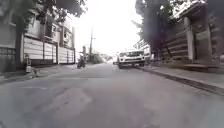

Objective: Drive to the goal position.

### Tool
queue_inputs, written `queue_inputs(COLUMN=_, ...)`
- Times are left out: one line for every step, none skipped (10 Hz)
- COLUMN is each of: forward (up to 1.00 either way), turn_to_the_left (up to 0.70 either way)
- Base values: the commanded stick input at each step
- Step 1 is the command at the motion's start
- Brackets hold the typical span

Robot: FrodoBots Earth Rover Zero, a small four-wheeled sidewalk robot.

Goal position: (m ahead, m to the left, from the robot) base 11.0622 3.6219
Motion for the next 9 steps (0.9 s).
queue_inputs(forward=1.00, turn_to_the_left=0.00)
queue_inputs(forward=1.00, turn_to_the_left=0.00)
queue_inputs(forward=1.00, turn_to_the_left=0.00)
queue_inputs(forward=1.00, turn_to_the_left=0.00)
queue_inputs(forward=1.00, turn_to_the_left=0.00)
queue_inputs(forward=1.00, turn_to_the_left=0.00)
queue_inputs(forward=1.00, turn_to_the_left=0.00)
queue_inputs(forward=1.00, turn_to_the_left=0.00)
queue_inputs(forward=1.00, turn_to_the_left=0.00)
